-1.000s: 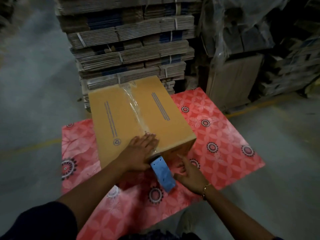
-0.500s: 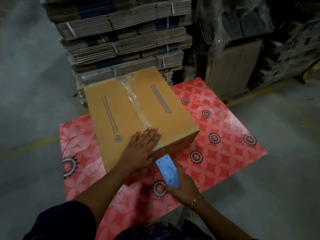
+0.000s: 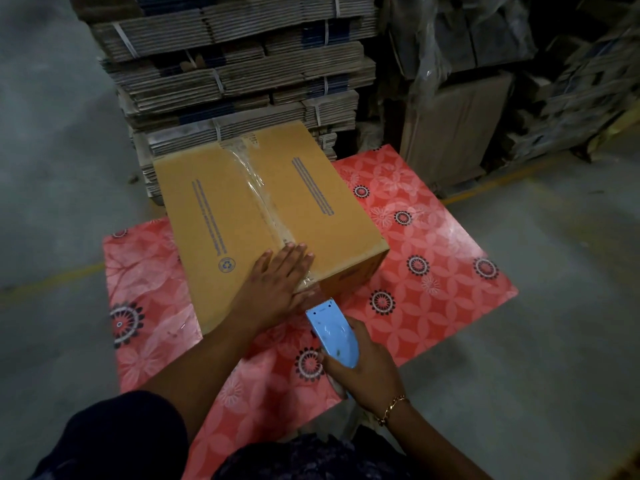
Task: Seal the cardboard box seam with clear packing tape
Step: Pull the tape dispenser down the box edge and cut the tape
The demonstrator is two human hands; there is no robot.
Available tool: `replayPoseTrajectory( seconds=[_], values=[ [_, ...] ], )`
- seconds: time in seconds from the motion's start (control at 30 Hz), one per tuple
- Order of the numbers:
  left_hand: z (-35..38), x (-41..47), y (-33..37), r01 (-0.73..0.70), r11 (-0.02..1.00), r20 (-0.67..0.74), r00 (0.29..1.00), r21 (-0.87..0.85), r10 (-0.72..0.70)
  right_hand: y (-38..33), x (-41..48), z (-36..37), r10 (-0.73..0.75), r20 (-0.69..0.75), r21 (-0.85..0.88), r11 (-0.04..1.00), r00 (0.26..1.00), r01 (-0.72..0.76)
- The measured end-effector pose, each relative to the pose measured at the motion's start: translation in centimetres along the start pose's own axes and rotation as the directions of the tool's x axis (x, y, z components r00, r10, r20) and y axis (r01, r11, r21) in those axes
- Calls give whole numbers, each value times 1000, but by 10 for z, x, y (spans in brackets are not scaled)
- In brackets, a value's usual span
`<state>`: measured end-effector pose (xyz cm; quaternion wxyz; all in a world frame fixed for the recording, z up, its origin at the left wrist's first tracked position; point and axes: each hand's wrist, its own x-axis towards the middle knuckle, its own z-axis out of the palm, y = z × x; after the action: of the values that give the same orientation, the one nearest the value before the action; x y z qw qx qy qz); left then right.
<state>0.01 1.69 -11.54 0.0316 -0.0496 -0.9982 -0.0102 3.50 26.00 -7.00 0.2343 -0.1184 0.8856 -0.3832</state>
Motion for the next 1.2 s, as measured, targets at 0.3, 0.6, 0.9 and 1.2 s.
replayPoseTrajectory(
  seconds=[0.3, 0.6, 0.9, 1.2],
  values=[
    [2, 2, -1, 10, 1000, 17, 1000, -1, -10, -13, -3, -11, 38, 21, -148, 988, 999, -35],
    [-1, 1, 0, 14, 1000, 27, 1000, -10, -14, -32, 3, -29, 10, 63, -266, 964, 998, 8],
    [-2, 2, 1, 16, 1000, 36, 999, -11, -16, -42, 14, -38, 78, 172, -337, 941, 982, -15],
    [-4, 2, 0, 11, 1000, 34, 999, 6, -11, -51, 83, -38, 277, 606, -415, 910, 746, -1]
  ],
)
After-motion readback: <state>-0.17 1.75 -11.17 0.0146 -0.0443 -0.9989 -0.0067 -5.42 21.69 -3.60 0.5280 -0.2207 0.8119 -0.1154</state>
